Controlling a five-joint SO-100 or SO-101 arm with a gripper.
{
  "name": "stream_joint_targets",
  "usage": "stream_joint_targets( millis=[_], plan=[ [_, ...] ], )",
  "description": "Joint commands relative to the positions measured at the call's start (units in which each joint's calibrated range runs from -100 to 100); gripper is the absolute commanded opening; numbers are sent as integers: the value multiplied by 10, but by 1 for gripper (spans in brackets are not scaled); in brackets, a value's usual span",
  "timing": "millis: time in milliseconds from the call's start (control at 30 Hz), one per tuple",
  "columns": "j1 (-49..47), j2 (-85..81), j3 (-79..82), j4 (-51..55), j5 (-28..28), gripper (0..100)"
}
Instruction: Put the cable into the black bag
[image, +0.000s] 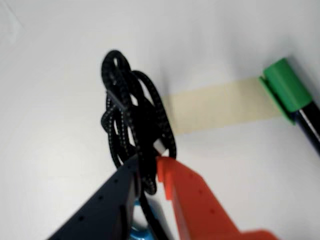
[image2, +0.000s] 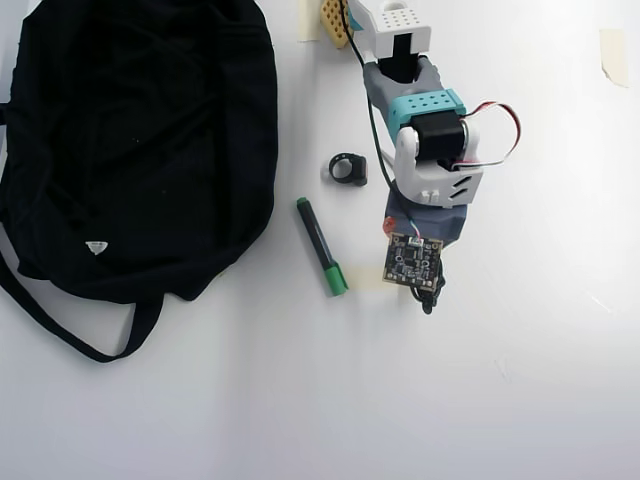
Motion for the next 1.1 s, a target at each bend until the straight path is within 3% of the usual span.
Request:
stream_joint_targets(
  millis=[0, 400, 1067],
  plan=[
    [12, -21, -27, 7, -2, 2],
    [51, -98, 25, 10, 23, 2],
    [88, -455, 506, 10, 35, 2]
  ],
)
